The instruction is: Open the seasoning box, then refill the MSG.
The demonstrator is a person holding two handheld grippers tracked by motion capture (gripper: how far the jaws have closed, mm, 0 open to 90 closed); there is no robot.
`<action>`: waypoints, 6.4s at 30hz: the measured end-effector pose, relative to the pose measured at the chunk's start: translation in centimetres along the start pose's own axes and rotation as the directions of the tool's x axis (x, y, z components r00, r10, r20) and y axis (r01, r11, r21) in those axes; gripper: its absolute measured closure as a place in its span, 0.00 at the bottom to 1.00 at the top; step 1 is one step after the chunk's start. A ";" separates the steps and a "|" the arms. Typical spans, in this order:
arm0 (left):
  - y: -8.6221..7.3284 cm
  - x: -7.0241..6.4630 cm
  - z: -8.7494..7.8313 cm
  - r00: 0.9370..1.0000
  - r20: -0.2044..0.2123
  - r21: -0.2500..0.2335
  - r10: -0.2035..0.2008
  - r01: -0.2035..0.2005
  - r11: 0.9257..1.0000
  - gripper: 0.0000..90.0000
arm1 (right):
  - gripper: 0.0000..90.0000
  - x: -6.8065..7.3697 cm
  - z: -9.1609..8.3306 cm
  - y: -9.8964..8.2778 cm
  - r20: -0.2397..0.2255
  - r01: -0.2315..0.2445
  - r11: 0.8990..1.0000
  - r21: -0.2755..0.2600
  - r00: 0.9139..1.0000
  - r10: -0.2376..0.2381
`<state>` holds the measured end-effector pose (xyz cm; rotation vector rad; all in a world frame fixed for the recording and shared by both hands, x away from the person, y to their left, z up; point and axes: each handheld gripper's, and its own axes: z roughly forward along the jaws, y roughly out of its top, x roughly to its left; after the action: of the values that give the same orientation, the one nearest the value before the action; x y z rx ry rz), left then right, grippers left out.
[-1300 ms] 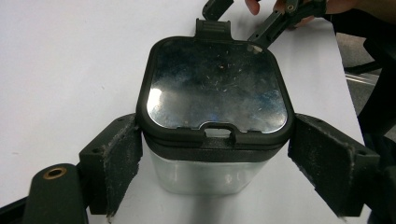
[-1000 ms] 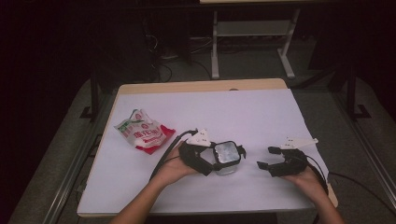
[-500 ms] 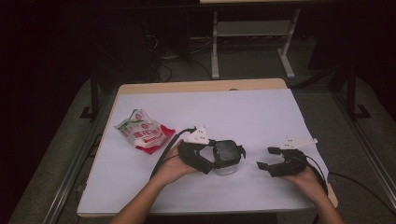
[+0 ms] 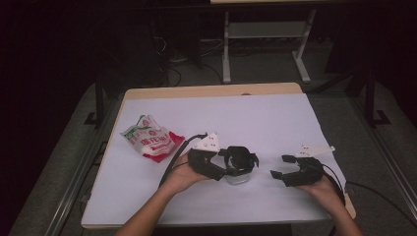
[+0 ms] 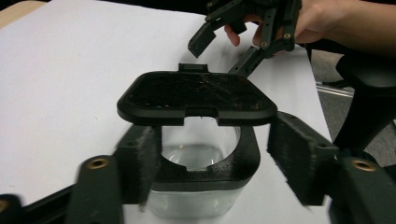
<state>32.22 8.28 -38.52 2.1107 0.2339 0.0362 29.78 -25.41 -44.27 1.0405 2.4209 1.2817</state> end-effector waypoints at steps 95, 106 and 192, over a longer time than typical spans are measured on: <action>2.9 1.5 -2.8 0.998 -0.041 0.016 -0.053 0.054 0.998 0.96 | 0.17 0.8 0.0 0.5 -0.030 0.004 1.000 0.009 1.000 -0.003; 0.0 1.1 -6.0 0.989 -0.112 0.031 -0.101 0.105 0.994 0.81 | 0.17 0.8 0.2 0.6 -0.036 0.006 1.000 0.015 0.999 -0.006; -12.4 6.5 -19.1 0.819 -0.479 -0.150 -0.315 0.277 0.949 0.75 | 0.17 0.4 0.6 0.7 -0.036 0.008 1.000 0.003 0.999 -0.008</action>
<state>34.43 31.80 -39.46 1.9336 0.8591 0.4054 30.17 -24.50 -44.02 1.0159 2.4515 1.3063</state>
